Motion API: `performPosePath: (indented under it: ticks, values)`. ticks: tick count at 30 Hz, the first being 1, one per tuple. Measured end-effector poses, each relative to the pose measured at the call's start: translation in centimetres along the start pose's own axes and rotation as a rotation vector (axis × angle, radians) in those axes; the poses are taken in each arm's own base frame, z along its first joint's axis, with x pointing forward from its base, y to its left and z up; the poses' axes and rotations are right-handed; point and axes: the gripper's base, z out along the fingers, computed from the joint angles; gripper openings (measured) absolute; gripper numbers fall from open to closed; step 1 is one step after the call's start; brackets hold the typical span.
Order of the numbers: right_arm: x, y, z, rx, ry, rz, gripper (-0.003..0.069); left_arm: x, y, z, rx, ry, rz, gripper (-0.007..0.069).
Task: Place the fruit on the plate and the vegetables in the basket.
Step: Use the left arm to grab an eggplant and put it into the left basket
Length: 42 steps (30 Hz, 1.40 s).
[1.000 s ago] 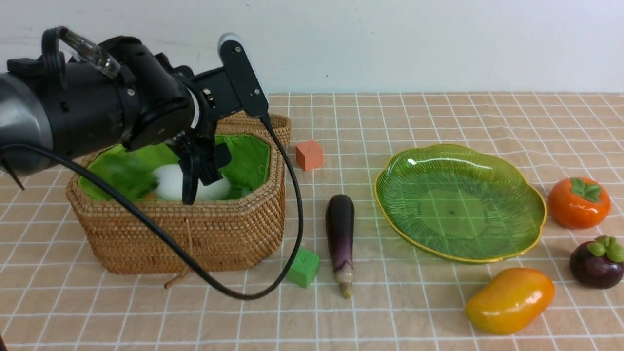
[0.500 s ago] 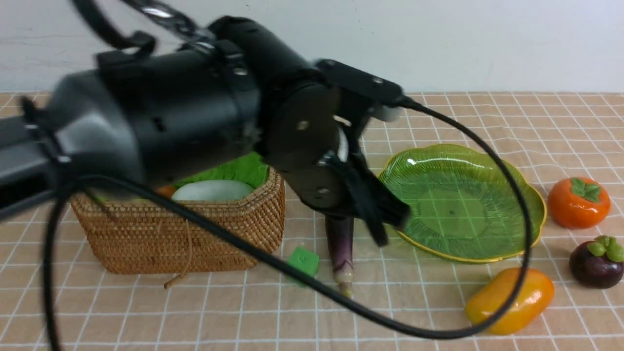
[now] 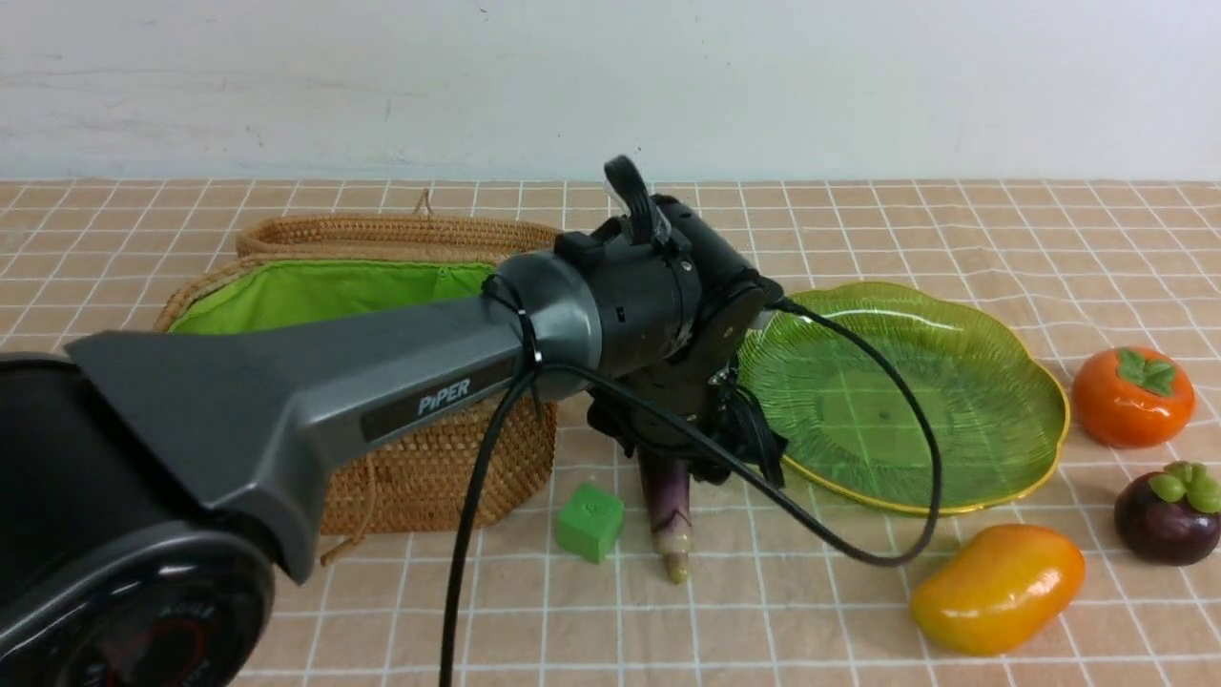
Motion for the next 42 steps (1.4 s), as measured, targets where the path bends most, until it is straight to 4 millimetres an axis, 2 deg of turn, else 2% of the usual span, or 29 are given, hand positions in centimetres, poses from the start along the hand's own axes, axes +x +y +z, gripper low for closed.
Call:
performPosePath:
  ticks: [4,6,11,17,19,21,24,25,26,28,29,31,34,35,36,37,39,40,42]
  values:
    - [0.0,0.0,0.0,-0.005,0.000,0.002,0.0176,0.0,-0.1,1.4,0.002,-0.017,-0.004,0.0465]
    - [0.0,0.0,0.0,-0.005,0.000,0.002,0.0176,0.2,-0.4,2.4,0.011,-0.025,-0.001,0.0432]
    - [0.0,0.1,0.0,-0.007,0.001,0.002,0.0176,0.1,-0.5,2.7,0.014,-0.038,-0.002,0.0344]
    - [0.0,0.1,0.0,-0.008,0.001,0.003,0.0176,-0.1,-0.5,2.2,0.003,-0.024,-0.005,0.0344]
    - [0.0,0.1,0.0,-0.008,0.001,0.003,0.0176,-0.6,-0.5,0.8,-0.004,-0.024,0.006,0.0344]
    - [0.0,0.1,0.0,-0.008,0.001,0.003,0.0176,-1.2,-0.5,-1.7,-0.006,-0.041,0.039,0.0344]
    - [0.0,0.1,0.0,-0.008,0.001,0.003,0.0178,-1.9,-0.8,-8.2,0.009,-0.111,0.158,0.0344]
    - [0.0,0.1,0.0,-0.008,0.001,0.003,0.0178,-1.8,-0.9,-8.6,0.010,-0.115,0.159,0.0344]
    - [0.0,0.1,0.0,-0.008,0.001,0.003,0.0178,-1.7,-1.0,-11.9,0.013,-0.146,0.264,0.0344]
    - [0.0,0.0,0.0,-0.004,-0.001,-0.004,0.0178,-1.2,-0.9,-15.9,0.013,-0.187,0.409,0.0344]
    - [-0.1,0.0,0.0,-0.003,-0.013,-0.013,0.0178,-0.8,-0.2,-18.5,0.007,-0.221,0.496,0.0344]
    - [-0.5,0.0,0.0,0.000,-0.052,-0.045,0.0179,0.0,1.6,-21.1,-0.021,-0.241,0.605,0.0344]
    - [-1.1,0.0,0.0,0.003,-0.126,-0.081,0.0180,0.9,5.2,-22.1,-0.083,-0.214,0.671,0.0344]
    - [-1.2,0.0,-0.1,0.003,-0.138,-0.083,0.0181,1.0,5.6,-22.3,-0.088,-0.216,0.672,0.0344]
    - [-1.6,0.0,-0.1,0.005,-0.180,-0.090,0.0182,1.5,8.1,-21.9,-0.132,-0.174,0.706,0.0344]
    - [-1.7,0.0,-0.1,0.005,-0.188,-0.090,0.0182,1.7,8.6,-21.5,-0.139,-0.156,0.713,0.0344]
    - [-1.9,0.0,-0.2,0.006,-0.210,-0.090,0.0182,2.1,10.9,-20.4,-0.172,-0.104,0.739,0.0344]
    - [-1.9,0.0,-0.2,0.006,-0.217,-0.092,0.0183,2.5,12.6,-19.0,-0.188,-0.047,0.780,0.0344]
    - [-2.0,0.0,-0.2,0.006,-0.218,-0.092,0.0185,2.8,14.1,-17.3,-0.195,0.003,0.824,0.0344]
